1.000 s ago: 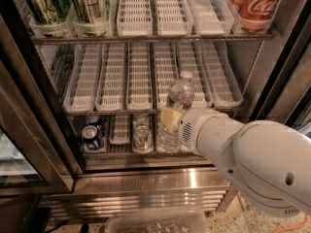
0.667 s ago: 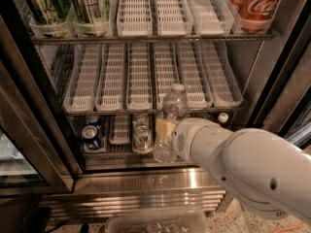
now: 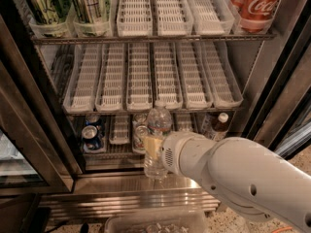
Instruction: Pick water bottle from middle shelf of fridge
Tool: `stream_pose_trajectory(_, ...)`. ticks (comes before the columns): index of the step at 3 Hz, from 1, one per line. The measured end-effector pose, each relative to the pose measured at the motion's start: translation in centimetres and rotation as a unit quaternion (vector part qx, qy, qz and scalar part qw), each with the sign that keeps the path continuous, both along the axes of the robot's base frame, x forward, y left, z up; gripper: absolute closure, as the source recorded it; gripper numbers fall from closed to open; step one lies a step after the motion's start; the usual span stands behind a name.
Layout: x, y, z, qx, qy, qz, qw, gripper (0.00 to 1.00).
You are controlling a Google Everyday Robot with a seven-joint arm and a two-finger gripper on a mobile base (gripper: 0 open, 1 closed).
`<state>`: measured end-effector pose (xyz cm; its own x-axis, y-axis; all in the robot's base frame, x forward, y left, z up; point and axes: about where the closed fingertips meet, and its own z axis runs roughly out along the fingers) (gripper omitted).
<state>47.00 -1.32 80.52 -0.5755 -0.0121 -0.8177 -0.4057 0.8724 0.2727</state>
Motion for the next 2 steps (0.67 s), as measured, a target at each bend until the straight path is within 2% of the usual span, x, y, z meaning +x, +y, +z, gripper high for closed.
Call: stream_pose_trajectory(2,-0.02,0.08,-0.47,0.000,0.000,0.001,1.0000,1.00)
